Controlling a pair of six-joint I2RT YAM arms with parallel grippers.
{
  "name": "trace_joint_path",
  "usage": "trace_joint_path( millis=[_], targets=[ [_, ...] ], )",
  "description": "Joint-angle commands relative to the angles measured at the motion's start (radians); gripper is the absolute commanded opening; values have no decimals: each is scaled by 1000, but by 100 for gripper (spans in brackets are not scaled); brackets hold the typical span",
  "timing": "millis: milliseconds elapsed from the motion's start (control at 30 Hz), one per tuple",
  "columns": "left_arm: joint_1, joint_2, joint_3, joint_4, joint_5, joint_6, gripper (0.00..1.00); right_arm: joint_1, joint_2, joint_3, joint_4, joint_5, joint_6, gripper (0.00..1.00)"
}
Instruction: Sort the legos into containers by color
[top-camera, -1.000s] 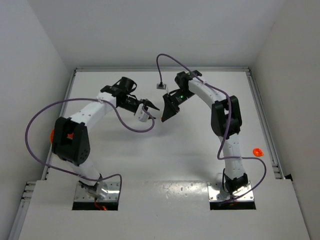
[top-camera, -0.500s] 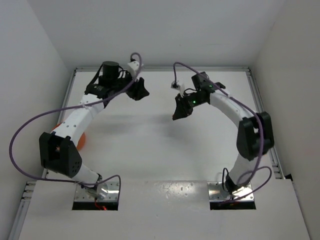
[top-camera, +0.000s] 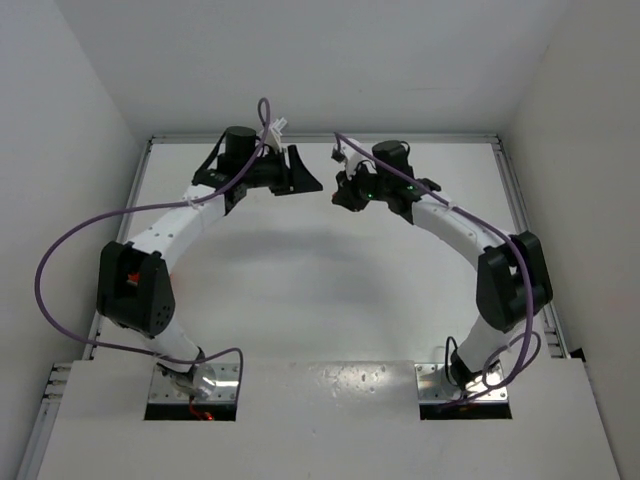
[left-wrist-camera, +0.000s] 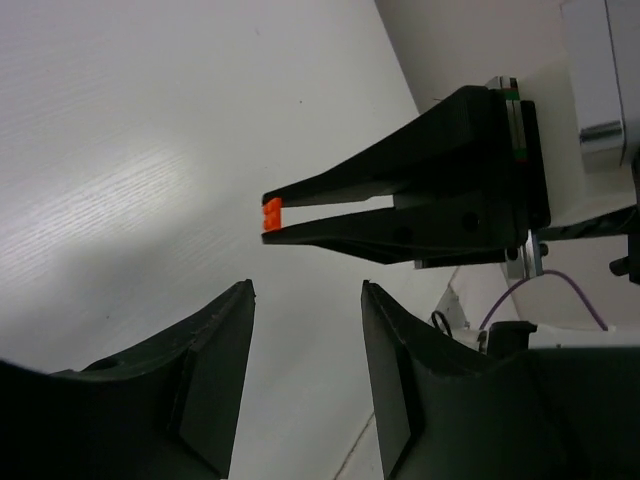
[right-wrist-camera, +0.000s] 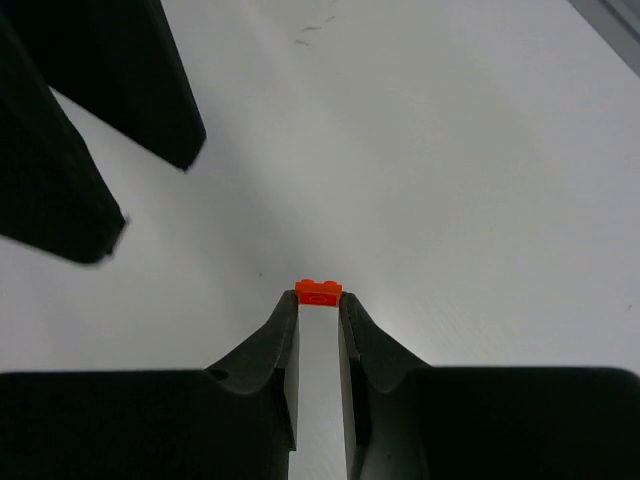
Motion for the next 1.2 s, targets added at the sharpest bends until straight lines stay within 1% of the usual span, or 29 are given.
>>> trace_joint_path(
  millis=[0, 33, 200, 433, 533, 700, 900, 1167],
  targets=[
    [-23, 32, 55, 97, 12, -98, 53, 22, 18, 56, 113, 65, -41, 0],
    [-34, 46, 64, 80, 12, -98, 53, 31, 18, 56, 126, 65, -52, 0],
    [-34, 60, 74, 71, 3, -98, 53, 31, -66, -56, 205, 45, -120, 0],
    [-16, 78, 74, 62, 1, -107, 53, 51, -135, -126, 215, 22, -120, 0],
    [-16, 79, 74, 62, 14, -107, 49, 60, -146, -127, 215, 22, -120, 0],
    [-16, 79, 54, 62, 14, -107, 48, 91, -155, -127, 215, 31, -129, 0],
    [-16, 59, 34, 62, 14, -97, 44, 111, -146, -117, 204, 40, -147, 0],
    [-25, 68, 44, 10, 23, -52, 43, 120, -126, -97, 204, 72, -147, 0]
  ],
)
